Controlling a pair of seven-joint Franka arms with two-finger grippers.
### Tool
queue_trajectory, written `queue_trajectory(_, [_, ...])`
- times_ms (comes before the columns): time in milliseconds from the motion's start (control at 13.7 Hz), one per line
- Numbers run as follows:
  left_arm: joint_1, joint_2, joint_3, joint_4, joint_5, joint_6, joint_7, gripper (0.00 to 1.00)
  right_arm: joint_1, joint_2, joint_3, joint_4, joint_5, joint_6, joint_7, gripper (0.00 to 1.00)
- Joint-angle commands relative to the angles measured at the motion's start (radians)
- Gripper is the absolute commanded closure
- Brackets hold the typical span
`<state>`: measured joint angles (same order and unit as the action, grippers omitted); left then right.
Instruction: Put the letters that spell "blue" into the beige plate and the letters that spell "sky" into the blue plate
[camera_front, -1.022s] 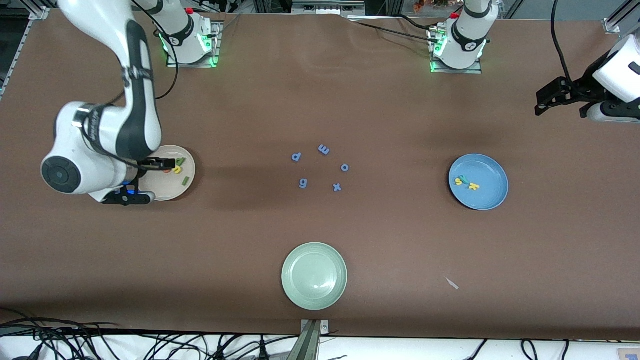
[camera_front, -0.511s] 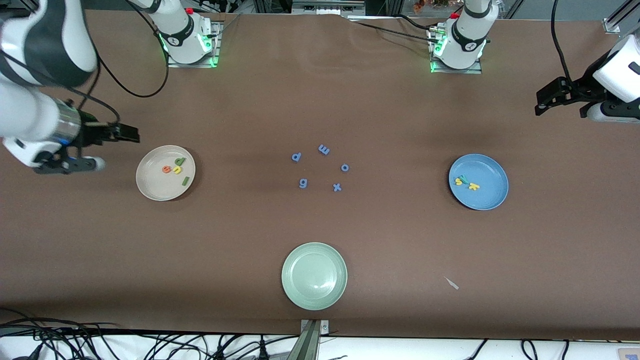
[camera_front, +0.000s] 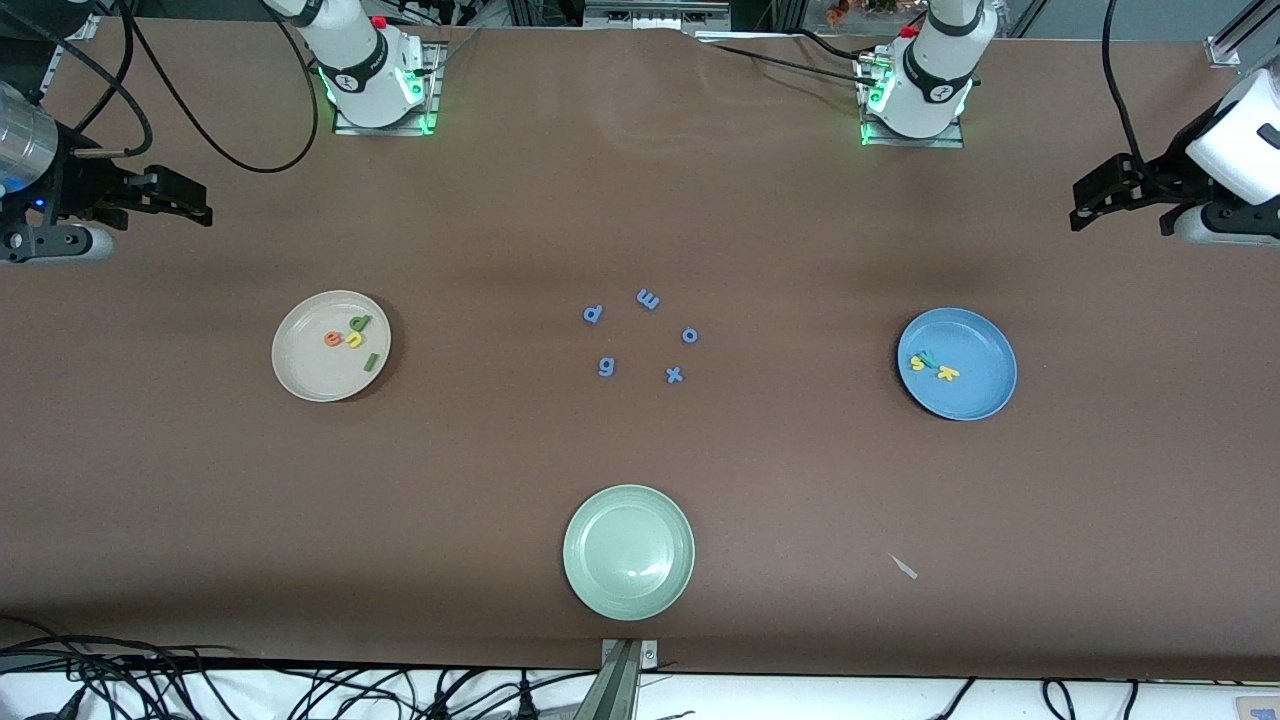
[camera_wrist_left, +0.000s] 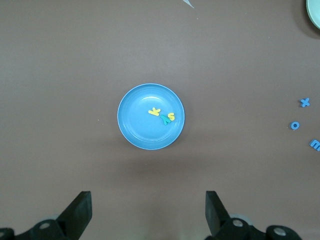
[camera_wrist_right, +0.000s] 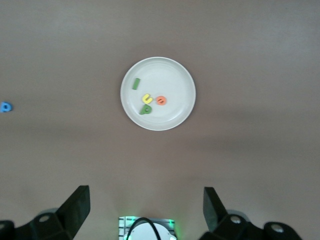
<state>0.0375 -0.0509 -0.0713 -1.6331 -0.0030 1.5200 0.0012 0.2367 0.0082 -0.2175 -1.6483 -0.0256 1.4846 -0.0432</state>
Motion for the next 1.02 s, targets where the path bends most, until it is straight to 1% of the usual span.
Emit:
queue_trajectory(0, [-0.002, 0.008, 0.001, 0.025, -0.012, -0.021, -0.009, 0.00, -0.026, 0.007, 0.033, 0.005, -0.030, 0.032, 0.016, 0.00])
queue_trajectory(146, [-0.002, 0.008, 0.001, 0.025, -0.012, -0.021, -0.009, 0.00, -0.046, 0.009, 0.033, 0.010, -0.017, 0.062, 0.016, 0.00])
queue_trajectory(365, [-0.002, 0.008, 0.001, 0.025, -0.012, -0.023, -0.009, 0.00, -0.050, 0.009, 0.035, 0.010, -0.020, 0.062, 0.014, 0.00])
queue_trajectory(438, [-0.002, 0.008, 0.001, 0.025, -0.012, -0.023, -0.009, 0.00, -0.069, 0.010, 0.039, 0.010, -0.023, 0.065, 0.014, 0.00])
queue_trajectory(511, [-0.002, 0.008, 0.001, 0.025, -0.012, -0.023, -0.009, 0.00, -0.115, 0.010, 0.068, 0.010, -0.017, 0.066, 0.016, 0.00])
queue_trajectory(584, [-0.001, 0.008, 0.001, 0.025, -0.012, -0.023, -0.009, 0.00, -0.158, 0.010, 0.116, 0.010, -0.017, 0.066, 0.016, 0.00])
queue_trajectory(657, [-0.001, 0.008, 0.001, 0.025, -0.012, -0.027, -0.009, 0.00, -0.180, 0.010, 0.147, 0.011, -0.023, 0.072, 0.014, 0.00])
queue_trajectory(730, [-0.001, 0.008, 0.001, 0.025, -0.012, -0.032, -0.009, 0.00, -0.195, 0.010, 0.162, 0.011, -0.028, 0.077, 0.014, 0.00])
queue_trajectory(949, [0.001, 0.008, 0.002, 0.025, -0.012, -0.032, -0.009, 0.00, -0.201, 0.016, 0.167, 0.011, -0.028, 0.082, 0.014, 0.00])
